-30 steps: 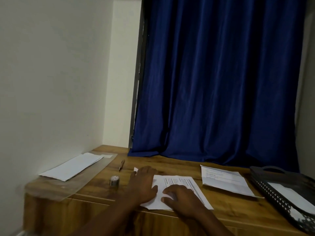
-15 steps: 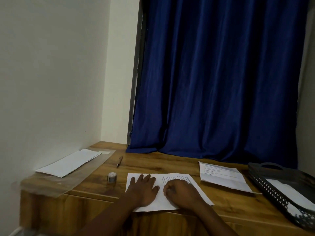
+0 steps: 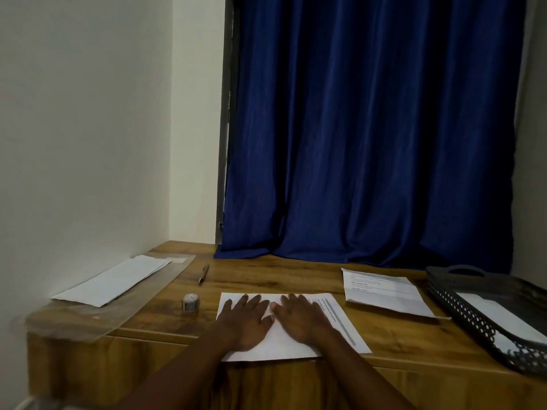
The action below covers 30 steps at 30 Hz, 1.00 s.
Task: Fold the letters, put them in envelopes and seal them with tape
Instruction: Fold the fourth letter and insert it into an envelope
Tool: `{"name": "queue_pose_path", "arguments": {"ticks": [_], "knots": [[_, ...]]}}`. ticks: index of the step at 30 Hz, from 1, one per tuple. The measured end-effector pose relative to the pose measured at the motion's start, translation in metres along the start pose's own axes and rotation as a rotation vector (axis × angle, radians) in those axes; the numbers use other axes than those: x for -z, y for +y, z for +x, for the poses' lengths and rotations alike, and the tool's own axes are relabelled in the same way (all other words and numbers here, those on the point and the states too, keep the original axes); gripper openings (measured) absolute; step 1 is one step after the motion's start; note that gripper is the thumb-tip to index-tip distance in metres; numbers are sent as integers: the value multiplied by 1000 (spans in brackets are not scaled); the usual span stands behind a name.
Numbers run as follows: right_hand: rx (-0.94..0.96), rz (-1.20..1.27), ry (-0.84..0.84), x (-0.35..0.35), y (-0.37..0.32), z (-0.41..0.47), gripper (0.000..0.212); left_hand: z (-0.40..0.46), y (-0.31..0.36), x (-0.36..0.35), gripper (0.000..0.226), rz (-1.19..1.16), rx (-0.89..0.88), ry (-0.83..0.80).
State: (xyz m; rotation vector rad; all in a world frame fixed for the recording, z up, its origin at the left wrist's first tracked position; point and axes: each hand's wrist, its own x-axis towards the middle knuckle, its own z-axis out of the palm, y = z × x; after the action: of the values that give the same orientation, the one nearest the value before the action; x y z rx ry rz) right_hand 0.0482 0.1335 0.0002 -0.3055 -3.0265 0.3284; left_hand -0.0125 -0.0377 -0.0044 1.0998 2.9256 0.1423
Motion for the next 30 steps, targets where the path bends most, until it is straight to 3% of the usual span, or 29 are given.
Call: {"name": "queue_pose_path", "arguments": {"ticks": [6, 10, 17, 27, 30], "knots": [[-170, -101, 10, 8, 67, 3, 74, 3, -1, 2, 70, -1, 10, -39], [-176, -101, 9, 3, 69, 5, 74, 1, 11, 7, 67, 3, 59, -48], [-186, -104, 17, 1, 71, 7, 74, -5, 68, 4, 67, -30, -72, -48], [-171, -51, 34, 7, 66, -3, 73, -4, -14, 5, 79, -11, 53, -47], [-159, 209, 145, 12, 65, -17, 71, -2, -18, 0, 81, -9, 61, -30]]}}
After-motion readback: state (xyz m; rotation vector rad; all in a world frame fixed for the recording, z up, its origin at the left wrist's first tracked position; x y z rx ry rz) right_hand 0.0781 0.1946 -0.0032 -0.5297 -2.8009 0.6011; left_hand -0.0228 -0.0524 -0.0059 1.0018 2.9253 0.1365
